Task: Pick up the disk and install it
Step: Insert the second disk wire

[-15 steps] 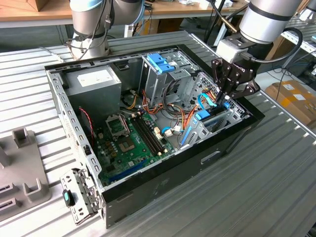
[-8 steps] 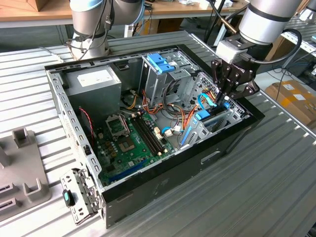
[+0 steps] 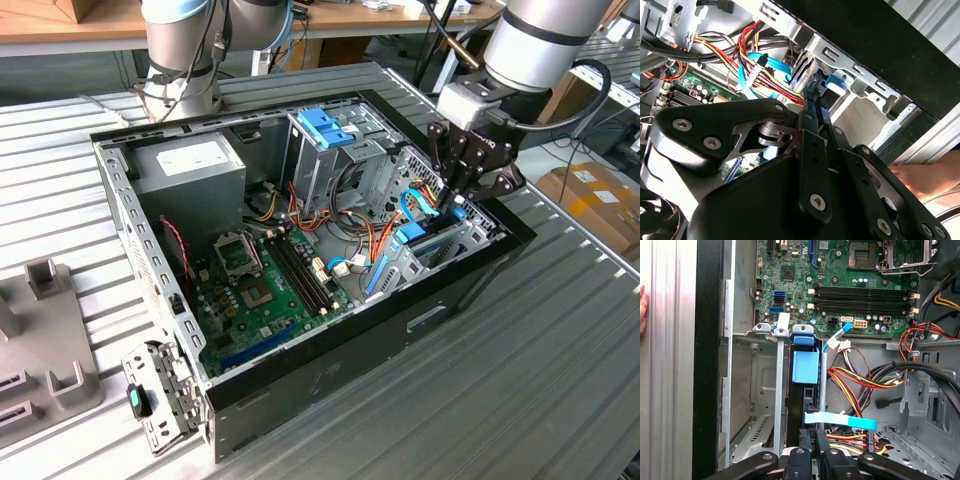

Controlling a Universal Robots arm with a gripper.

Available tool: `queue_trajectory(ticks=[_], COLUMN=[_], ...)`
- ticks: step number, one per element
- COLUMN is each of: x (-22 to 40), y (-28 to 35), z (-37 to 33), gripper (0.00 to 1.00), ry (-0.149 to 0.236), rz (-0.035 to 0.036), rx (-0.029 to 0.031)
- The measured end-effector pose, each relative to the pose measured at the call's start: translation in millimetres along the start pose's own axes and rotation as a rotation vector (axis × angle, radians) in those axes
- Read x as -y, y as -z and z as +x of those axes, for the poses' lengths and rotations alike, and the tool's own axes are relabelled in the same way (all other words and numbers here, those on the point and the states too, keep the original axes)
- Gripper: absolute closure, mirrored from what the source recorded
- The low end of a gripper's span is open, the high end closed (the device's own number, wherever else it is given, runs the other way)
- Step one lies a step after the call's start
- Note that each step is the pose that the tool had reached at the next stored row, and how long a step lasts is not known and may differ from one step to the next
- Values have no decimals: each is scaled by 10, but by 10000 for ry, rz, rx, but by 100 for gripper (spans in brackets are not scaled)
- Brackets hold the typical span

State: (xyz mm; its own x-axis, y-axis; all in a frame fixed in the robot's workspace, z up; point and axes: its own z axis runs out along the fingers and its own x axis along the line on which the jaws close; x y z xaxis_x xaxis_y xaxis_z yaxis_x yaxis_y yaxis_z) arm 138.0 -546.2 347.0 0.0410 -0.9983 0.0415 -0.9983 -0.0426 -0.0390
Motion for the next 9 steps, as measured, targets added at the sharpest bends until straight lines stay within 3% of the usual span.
queue_trajectory(ticks=[9], x=[-10], y=[-1], z=[2], gripper=[84], ry=[0], rz=[0], rx=[-1])
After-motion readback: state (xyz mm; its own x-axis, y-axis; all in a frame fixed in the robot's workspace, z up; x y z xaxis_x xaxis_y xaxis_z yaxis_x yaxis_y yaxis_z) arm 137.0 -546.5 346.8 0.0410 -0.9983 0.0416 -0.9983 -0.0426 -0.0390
